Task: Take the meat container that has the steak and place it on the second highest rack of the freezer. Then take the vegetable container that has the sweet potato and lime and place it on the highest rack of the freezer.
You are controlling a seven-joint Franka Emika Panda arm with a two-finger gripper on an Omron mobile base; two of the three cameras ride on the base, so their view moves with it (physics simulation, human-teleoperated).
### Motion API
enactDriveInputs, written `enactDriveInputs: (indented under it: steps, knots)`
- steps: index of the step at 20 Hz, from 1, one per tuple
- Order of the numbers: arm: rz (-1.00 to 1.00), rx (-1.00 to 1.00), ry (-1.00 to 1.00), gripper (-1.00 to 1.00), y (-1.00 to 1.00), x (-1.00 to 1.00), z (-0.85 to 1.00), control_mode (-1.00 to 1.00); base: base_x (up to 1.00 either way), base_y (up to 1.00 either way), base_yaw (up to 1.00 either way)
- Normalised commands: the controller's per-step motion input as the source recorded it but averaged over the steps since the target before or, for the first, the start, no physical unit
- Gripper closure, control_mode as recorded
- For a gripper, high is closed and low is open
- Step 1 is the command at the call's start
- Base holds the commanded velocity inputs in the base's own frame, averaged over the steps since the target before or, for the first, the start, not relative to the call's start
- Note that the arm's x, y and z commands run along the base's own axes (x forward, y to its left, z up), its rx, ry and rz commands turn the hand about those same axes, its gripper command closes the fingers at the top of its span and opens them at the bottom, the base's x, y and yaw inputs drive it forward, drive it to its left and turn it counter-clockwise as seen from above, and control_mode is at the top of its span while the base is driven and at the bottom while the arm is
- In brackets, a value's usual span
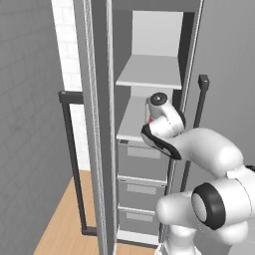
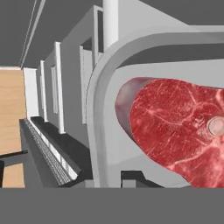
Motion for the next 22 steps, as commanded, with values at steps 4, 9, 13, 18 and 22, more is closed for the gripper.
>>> enactDriveInputs:
  steps: [4, 9, 13, 18, 22]
  knots:
    - [-0.01, 0.00, 0.06, 1.00, -0.04, 0.29, -0.30, -1.00, 0.00, 0.00, 0.00]
    - [0.00, 0.00, 0.06, 1.00, -0.09, 0.24, -0.43, -1.00, 0.00, 0.00, 0.00]
    - [0.00, 0.00, 0.01, 1.00, -0.07, 0.49, -0.32, -1.00, 0.00, 0.00, 0.00]
    - [0.00, 0.00, 0.00, 1.00, 0.00, 0.62, -0.41, -1.00, 0.00, 0.00, 0.00]
    - [0.00, 0.00, 0.00, 1.00, 0.00, 0.61, -0.41, -1.00, 0.00, 0.00, 0.00]
